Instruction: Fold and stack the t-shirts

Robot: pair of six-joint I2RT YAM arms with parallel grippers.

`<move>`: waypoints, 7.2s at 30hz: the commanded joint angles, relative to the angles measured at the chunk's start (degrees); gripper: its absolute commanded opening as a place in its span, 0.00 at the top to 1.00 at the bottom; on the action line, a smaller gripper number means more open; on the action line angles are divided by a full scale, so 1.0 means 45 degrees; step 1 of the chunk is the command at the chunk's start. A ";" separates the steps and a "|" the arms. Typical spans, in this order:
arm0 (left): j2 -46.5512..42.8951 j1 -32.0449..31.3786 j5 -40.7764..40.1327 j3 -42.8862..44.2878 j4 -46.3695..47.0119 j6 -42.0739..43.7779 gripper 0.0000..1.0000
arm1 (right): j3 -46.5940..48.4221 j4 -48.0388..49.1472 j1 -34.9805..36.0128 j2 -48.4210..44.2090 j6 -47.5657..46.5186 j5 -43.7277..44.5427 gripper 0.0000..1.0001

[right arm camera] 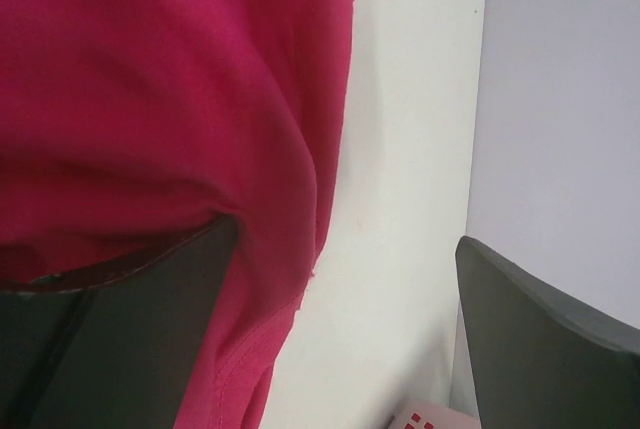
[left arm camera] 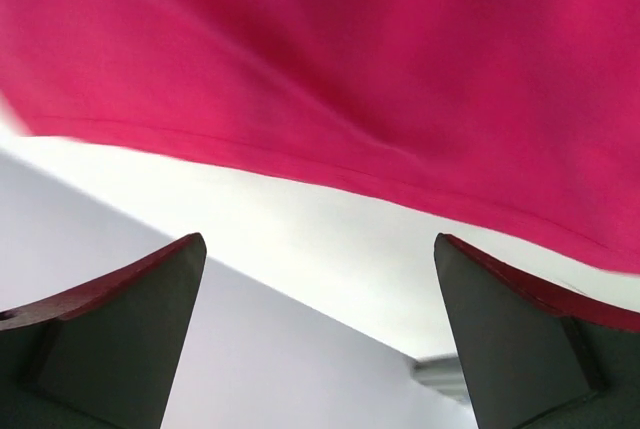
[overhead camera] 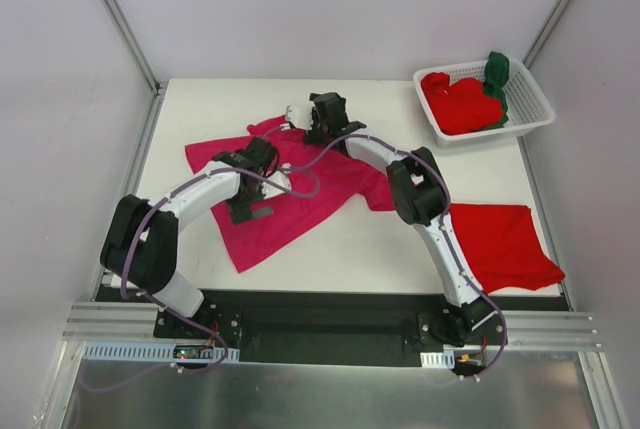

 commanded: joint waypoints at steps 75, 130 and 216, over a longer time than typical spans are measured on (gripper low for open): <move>0.0774 0.0457 0.3448 0.1338 -0.1169 -0.3804 0.01 | 0.1760 -0.6629 -0.1046 -0.3954 0.1284 -0.0073 0.04; -0.1841 0.2120 0.4870 -0.0335 -0.3901 -0.3024 0.01 | -0.4744 -1.2228 -0.3663 -0.5166 0.8398 -0.4587 0.42; 0.6163 0.3310 0.3464 0.7944 -0.1988 -0.4626 0.01 | -0.4487 -1.1367 -0.2295 -0.6395 0.4453 -0.4725 0.04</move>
